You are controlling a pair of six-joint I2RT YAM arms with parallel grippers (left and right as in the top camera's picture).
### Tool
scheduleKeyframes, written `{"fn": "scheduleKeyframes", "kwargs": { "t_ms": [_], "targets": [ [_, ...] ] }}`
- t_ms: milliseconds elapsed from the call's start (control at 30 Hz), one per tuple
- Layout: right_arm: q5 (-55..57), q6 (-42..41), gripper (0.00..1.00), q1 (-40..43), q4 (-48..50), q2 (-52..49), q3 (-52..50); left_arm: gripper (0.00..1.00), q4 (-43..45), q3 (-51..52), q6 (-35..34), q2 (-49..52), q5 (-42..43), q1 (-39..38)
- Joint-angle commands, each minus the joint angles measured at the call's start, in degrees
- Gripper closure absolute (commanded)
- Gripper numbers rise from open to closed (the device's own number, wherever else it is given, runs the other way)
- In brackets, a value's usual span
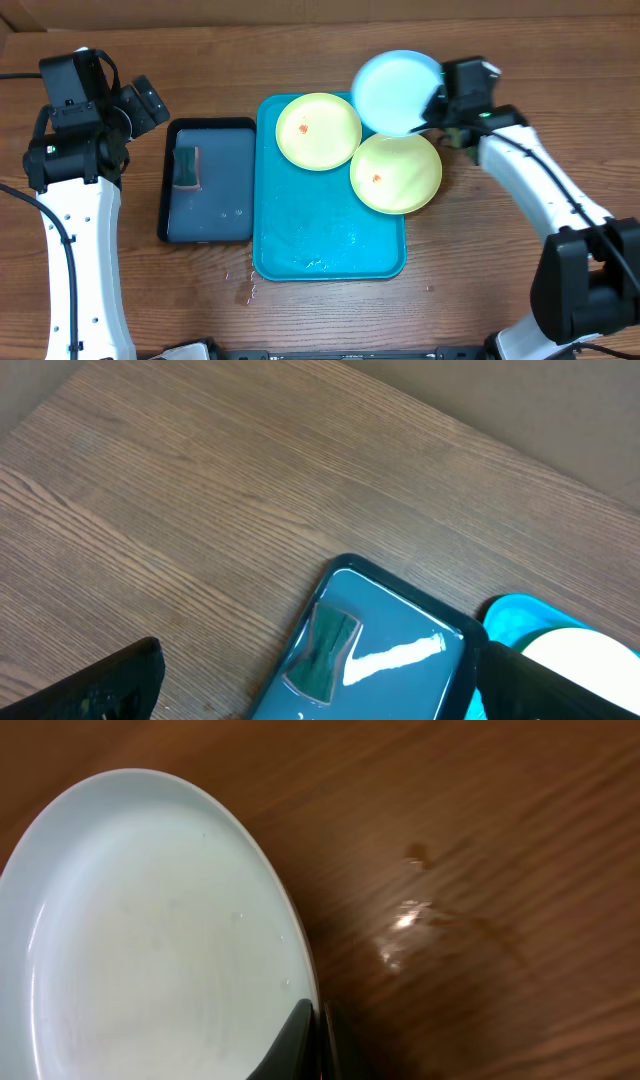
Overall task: Clean dirty plates on tray and stack at the side
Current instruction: 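Set the white plate on the table right of the teal tray, release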
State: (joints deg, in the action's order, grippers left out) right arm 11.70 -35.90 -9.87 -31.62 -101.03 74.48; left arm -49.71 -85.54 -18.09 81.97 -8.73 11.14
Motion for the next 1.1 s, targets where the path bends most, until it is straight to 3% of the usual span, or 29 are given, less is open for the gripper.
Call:
{"fn": "scheduleKeyframes", "kwargs": {
  "t_ms": [0, 400, 1067],
  "targets": [
    [-1.36, -0.61, 0.96, 3.91, -1.4, 2.03, 1.03, 0.0, 0.24, -0.98, -0.81, 0.15, 0.48, 0.09],
    [-2.6, -0.57, 0.96, 14.16, -5.22, 2.01, 0.81, 0.0, 0.24, -0.98, -0.81, 0.15, 0.48, 0.09],
    [1.53, -0.5, 0.96, 14.82, -2.95, -3.74, -0.28, 0.0, 0.24, -0.98, -0.81, 0.15, 0.48, 0.09]
  ]
}}
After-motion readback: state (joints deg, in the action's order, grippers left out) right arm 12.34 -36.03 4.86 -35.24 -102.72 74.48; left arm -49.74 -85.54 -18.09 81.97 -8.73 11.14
